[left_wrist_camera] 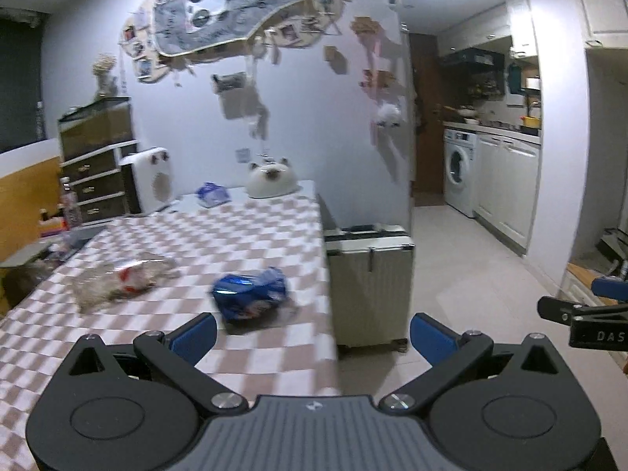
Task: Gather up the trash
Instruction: 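Raise both open tools from the bin back up to the table, then grasp the clear water bottle with the left tool while the right tool grasps the blue Pepsi can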
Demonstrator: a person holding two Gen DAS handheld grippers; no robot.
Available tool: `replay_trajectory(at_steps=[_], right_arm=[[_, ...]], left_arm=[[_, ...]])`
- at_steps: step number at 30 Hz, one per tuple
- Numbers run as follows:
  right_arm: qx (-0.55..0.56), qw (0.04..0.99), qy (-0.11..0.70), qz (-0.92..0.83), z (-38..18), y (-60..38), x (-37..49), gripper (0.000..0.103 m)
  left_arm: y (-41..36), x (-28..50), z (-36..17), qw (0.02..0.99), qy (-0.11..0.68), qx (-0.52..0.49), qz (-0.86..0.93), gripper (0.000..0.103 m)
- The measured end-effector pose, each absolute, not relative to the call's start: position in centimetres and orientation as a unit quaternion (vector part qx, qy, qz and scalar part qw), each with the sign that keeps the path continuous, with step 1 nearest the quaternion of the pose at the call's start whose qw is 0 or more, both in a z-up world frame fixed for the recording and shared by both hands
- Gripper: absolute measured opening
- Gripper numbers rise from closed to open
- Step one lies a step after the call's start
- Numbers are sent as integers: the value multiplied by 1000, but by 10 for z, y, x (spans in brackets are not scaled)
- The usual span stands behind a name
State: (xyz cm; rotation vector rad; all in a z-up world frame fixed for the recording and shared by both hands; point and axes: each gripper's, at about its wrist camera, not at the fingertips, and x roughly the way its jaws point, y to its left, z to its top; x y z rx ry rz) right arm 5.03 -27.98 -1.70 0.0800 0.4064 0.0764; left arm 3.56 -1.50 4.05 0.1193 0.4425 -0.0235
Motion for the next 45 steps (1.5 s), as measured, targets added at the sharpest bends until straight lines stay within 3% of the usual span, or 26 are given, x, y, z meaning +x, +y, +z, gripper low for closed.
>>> replay_trajectory(at_steps=[17,27,33,45], right_arm=[[13,967,220,129,-13,-170,98,103],[27,958,242,149,-16,-120,136,103],[43,955,251,151,-18,-105,154,103],[72,948,268,156,-27,-85,186,103]], left_arm=[[172,91,45,971,222,28,81,103],[285,182,38,978,198,-38,62,103],[343,250,3,964,233,-98,76,103],[373,275,-40,954,228,-193,7,103]])
